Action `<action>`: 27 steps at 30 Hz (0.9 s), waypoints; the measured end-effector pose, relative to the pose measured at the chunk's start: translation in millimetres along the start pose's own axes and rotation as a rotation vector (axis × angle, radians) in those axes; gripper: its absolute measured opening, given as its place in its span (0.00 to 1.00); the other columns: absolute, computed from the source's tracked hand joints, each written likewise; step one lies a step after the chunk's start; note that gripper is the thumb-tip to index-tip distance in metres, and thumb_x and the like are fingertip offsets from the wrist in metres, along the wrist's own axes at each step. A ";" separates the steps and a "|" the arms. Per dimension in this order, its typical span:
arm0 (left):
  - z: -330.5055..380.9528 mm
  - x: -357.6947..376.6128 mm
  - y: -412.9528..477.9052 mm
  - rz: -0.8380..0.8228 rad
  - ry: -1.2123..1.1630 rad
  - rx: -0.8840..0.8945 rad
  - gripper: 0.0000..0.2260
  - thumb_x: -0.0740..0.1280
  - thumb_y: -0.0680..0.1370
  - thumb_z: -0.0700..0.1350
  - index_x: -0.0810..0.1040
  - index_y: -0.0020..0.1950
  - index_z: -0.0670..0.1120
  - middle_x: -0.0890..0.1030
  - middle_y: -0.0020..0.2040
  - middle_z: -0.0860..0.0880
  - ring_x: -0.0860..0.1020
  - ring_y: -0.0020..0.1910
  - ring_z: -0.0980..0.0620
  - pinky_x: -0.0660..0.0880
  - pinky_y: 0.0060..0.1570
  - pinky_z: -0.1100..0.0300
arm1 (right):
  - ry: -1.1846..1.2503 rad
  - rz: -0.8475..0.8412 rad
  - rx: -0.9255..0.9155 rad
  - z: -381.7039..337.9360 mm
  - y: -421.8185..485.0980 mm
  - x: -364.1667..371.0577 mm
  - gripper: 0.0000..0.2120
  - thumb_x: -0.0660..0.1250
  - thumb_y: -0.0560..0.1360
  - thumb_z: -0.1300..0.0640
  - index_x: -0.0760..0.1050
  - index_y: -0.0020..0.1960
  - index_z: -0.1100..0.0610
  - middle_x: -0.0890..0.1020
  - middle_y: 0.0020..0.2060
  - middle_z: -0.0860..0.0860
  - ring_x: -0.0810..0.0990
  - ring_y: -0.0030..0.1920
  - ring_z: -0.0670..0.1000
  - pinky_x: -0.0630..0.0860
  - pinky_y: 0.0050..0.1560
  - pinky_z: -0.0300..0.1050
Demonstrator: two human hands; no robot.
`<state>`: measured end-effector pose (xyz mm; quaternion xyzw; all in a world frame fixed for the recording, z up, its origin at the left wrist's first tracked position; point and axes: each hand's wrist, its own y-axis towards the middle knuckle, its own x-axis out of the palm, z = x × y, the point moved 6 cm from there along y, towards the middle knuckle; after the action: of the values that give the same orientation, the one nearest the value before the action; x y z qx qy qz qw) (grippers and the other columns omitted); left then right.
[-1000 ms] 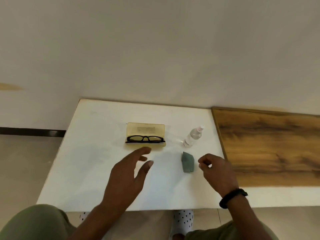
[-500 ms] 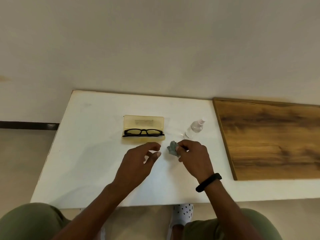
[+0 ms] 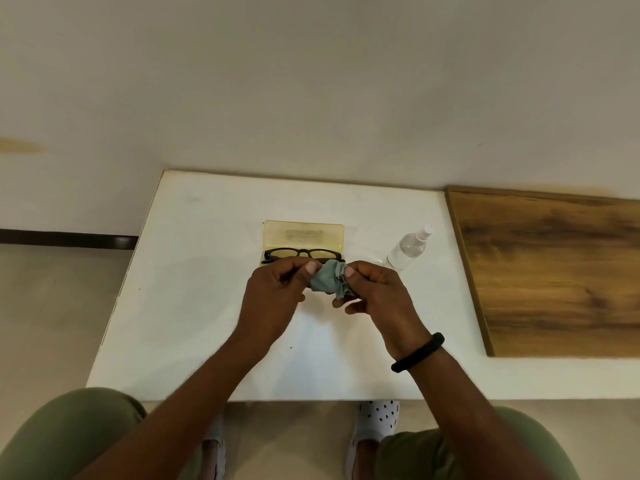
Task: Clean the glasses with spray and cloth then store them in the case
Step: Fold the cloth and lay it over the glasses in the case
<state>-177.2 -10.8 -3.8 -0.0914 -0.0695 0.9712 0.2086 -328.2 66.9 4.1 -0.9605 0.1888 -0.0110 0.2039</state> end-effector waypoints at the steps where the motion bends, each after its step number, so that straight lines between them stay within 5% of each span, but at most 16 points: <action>1: 0.3 -1.8 1.1 0.000 -0.011 -0.007 0.06 0.67 0.80 0.47 0.84 0.49 0.55 0.86 0.43 0.59 0.83 0.45 0.59 0.81 0.41 0.62 | 0.022 0.018 0.005 -0.5 0.6 -2.3 0.10 0.62 0.81 0.57 0.82 0.51 0.59 0.86 0.40 0.55 0.83 0.38 0.53 0.74 0.40 0.47; 5: -0.4 -2.4 1.1 0.003 -0.012 -0.030 0.07 0.67 0.79 0.50 0.84 0.52 0.51 0.86 0.43 0.55 0.84 0.44 0.58 0.81 0.41 0.60 | 0.059 0.043 0.007 -2.0 1.8 -8.3 0.10 0.65 0.79 0.56 0.81 0.49 0.62 0.85 0.42 0.57 0.82 0.38 0.54 0.74 0.41 0.48; 13: 28.1 11.4 -16.8 -0.034 0.108 0.235 0.09 0.70 0.74 0.54 0.81 0.51 0.51 0.82 0.48 0.62 0.80 0.50 0.63 0.75 0.41 0.71 | -0.007 -0.019 -0.090 -10.0 -6.1 0.3 0.09 0.71 0.72 0.54 0.81 0.41 0.60 0.82 0.35 0.56 0.80 0.37 0.53 0.76 0.37 0.47; 17: 18.2 6.4 -8.3 -0.044 -0.014 0.080 0.01 0.72 0.76 0.46 0.83 0.46 0.52 0.84 0.42 0.61 0.82 0.44 0.62 0.78 0.42 0.67 | 0.036 -0.039 -0.071 -14.3 -10.7 -0.1 0.11 0.66 0.79 0.56 0.80 0.43 0.63 0.84 0.37 0.58 0.81 0.37 0.52 0.76 0.36 0.43; 22: 9.7 8.8 -8.7 -0.126 -0.181 -0.075 0.08 0.69 0.77 0.49 0.85 0.52 0.48 0.87 0.44 0.49 0.84 0.46 0.48 0.82 0.50 0.49 | 0.039 -0.014 -0.056 -15.4 -12.4 -0.3 0.14 0.64 0.80 0.53 0.83 0.50 0.63 0.85 0.45 0.64 0.83 0.44 0.61 0.81 0.44 0.53; 27: 4.6 16.1 -12.1 -0.226 -0.389 -0.254 0.13 0.66 0.75 0.54 0.84 0.48 0.46 0.75 0.30 0.50 0.80 0.34 0.56 0.77 0.47 0.54 | 0.112 0.050 -0.022 -17.0 -13.9 -6.4 0.19 0.67 0.73 0.44 0.84 0.49 0.59 0.86 0.45 0.60 0.84 0.46 0.61 0.78 0.46 0.51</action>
<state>-187.8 6.4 0.4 0.0802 -0.2397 0.9245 0.2853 -330.7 74.4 25.6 -0.9555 0.2240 -0.0574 0.1829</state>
